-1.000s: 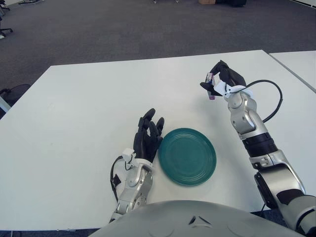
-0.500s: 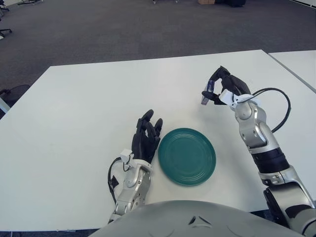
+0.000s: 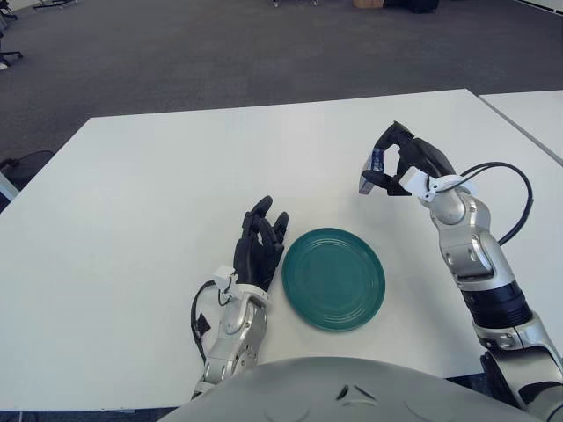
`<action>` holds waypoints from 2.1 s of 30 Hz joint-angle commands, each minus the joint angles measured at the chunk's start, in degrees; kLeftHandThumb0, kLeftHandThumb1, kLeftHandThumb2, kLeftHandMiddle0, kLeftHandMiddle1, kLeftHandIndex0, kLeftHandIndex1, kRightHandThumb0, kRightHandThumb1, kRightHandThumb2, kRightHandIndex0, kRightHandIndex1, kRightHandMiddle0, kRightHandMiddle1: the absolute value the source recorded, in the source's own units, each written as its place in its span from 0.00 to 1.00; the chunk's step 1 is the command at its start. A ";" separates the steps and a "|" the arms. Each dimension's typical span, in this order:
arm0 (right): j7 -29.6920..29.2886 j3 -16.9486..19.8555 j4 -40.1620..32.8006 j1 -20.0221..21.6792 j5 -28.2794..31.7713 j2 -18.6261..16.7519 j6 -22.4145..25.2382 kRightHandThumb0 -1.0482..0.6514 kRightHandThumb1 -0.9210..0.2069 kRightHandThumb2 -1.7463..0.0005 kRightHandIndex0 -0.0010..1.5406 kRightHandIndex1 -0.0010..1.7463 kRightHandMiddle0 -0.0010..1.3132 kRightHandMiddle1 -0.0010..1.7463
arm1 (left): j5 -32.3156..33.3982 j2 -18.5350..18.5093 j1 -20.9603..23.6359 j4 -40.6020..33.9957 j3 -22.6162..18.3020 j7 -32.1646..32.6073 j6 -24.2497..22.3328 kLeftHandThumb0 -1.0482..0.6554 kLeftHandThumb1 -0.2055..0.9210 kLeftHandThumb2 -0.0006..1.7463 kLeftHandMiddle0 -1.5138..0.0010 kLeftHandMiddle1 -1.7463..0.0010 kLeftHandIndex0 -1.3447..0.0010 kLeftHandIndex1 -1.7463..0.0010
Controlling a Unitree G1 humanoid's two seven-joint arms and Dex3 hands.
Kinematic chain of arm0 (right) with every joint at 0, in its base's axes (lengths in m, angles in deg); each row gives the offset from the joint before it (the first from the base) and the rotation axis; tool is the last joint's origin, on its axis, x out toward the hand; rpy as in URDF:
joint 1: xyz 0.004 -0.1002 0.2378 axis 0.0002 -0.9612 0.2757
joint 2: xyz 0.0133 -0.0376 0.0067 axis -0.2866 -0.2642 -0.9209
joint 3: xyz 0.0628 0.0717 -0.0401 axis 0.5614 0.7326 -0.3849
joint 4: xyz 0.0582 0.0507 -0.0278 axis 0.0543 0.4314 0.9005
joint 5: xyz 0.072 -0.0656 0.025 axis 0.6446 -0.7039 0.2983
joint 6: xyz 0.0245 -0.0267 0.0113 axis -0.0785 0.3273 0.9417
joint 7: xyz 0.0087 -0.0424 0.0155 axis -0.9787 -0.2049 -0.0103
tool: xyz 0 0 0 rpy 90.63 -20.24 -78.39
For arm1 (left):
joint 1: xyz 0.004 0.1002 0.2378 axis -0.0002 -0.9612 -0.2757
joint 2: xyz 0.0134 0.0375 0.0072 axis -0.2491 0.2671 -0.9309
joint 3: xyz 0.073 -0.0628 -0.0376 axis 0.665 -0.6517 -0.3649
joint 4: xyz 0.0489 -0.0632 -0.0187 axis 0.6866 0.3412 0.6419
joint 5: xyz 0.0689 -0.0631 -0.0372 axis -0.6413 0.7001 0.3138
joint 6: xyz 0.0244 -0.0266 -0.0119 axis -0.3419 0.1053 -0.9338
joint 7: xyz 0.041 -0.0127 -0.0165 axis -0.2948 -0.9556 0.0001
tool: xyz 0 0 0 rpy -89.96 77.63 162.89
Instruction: Put the gum into the plate.
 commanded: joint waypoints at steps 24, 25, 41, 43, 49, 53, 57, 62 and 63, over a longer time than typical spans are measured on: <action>14.74 2.09 -24.11 -13.72 6.42 4.24 1.23 0.41 0.02 0.68 0.38 1.00 0.17 1.00 | 0.08 5.73 -0.78 0.82 -0.75 -1.32 -0.65 0.20 1.00 0.47 0.66 0.99 0.99 0.55; 15.16 2.39 -24.89 -14.15 6.97 4.41 1.02 0.41 0.02 0.69 0.38 1.00 0.17 1.00 | 0.10 5.72 -0.83 0.73 -0.73 -1.37 -0.67 0.20 1.00 0.47 0.66 0.99 0.99 0.55; 20.09 -1.01 -31.66 -18.53 3.13 9.00 1.79 0.41 0.04 0.67 0.33 1.00 0.18 1.00 | 0.98 6.28 -1.31 -0.76 -0.67 -1.39 -1.74 0.21 1.00 0.46 0.68 1.00 1.00 0.55; 19.54 -2.42 -30.88 -18.95 1.79 9.78 -0.78 0.41 0.04 0.67 0.32 1.00 0.18 1.00 | 1.07 6.30 -1.34 -0.79 -0.61 -1.52 -1.73 0.21 1.00 0.46 0.68 1.00 1.00 0.55; 18.53 -2.62 -27.66 -19.26 2.55 12.05 -10.69 0.40 0.04 0.67 0.28 1.00 0.18 1.00 | 0.44 6.18 -1.66 -1.15 -0.06 -1.17 -1.77 0.20 1.00 0.47 0.69 1.00 0.99 0.55; 18.08 -2.43 -24.36 -18.43 1.61 13.16 -15.58 0.40 0.04 0.66 0.28 1.00 0.18 1.00 | -0.01 6.16 -1.75 -1.39 0.06 -0.93 -1.76 0.20 1.00 0.47 0.68 1.00 1.00 0.55; 17.52 -1.87 -22.07 -18.06 0.60 13.89 -19.01 0.40 0.02 0.68 0.23 0.96 0.17 1.00 | 0.00 6.21 -1.80 -1.44 0.01 -0.96 -1.93 0.21 1.00 0.48 0.68 1.00 1.00 0.55; 16.51 -1.47 -19.52 -18.35 -0.90 14.55 -22.46 0.33 0.00 0.63 0.18 0.66 0.12 0.91 | 0.70 6.26 -1.84 -1.57 -0.10 -1.27 -2.30 0.21 1.00 0.49 0.69 1.00 1.00 0.56; 16.42 -1.41 -19.30 -18.47 -1.19 14.58 -22.89 0.28 0.00 0.58 0.18 0.58 0.10 0.83 | 0.82 6.25 -1.87 -1.60 -0.14 -1.35 -2.34 0.21 1.00 0.49 0.69 1.00 1.00 0.56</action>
